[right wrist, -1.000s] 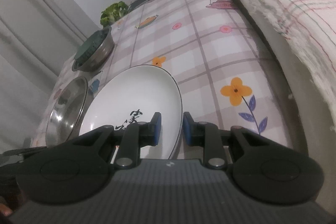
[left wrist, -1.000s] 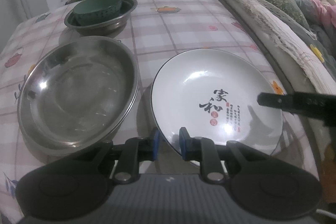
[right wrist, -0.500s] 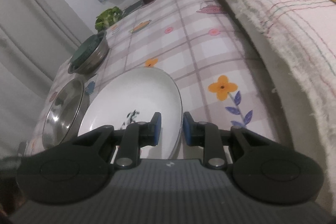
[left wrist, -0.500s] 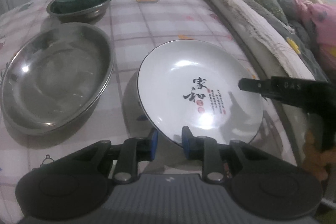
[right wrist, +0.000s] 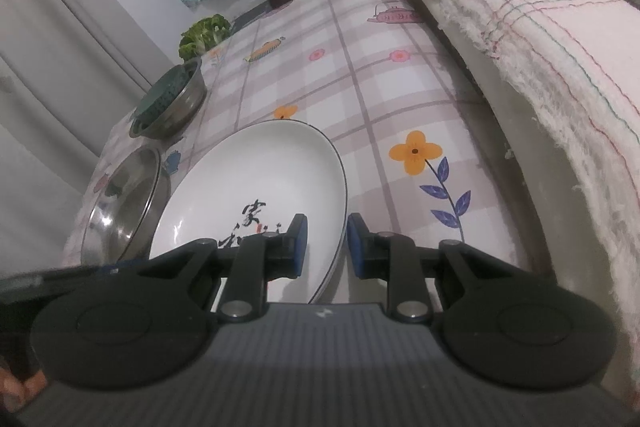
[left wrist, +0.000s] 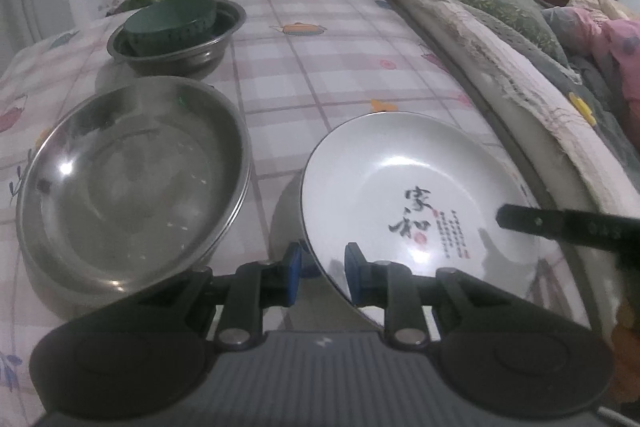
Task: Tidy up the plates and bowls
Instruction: 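Lift the white plate's rim with the right tool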
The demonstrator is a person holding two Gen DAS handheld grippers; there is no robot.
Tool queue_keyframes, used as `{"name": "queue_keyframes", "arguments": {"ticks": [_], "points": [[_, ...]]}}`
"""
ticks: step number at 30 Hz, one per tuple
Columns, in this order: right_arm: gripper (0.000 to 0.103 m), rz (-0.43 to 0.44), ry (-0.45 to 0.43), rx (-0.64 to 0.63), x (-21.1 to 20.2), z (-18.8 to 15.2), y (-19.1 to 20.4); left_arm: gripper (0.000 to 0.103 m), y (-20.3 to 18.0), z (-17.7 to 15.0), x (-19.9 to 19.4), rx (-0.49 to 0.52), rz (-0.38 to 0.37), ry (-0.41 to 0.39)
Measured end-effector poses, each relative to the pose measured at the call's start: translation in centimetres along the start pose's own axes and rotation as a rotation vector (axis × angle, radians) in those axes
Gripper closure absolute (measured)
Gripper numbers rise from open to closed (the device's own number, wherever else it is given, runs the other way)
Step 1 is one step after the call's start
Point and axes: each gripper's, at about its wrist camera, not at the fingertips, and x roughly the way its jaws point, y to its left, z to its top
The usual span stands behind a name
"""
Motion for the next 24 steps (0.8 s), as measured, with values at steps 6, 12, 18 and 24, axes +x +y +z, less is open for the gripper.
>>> {"name": "queue_keyframes", "arguments": {"ticks": [6,12,18,24], "points": [[0.082,-0.004,0.009,-0.004,0.2,-0.6,0.1,0.079,-0.3,0.2,1.0,0.021,0.013,-0.004],[0.083,-0.012,0.005,-0.009,0.6,-0.9,0.3,0.076,-0.7,0.3,1.5,0.030,0.029,-0.013],[0.083,-0.027,-0.006,-0.027,0.7,-1.0,0.5,0.075,-1.2,0.4,1.7,0.027,0.057,-0.012],[0.083,-0.057,-0.011,-0.061,0.6,-0.9,1.3,0.075,-1.3,0.6,1.2,0.028,0.073,-0.001]]}}
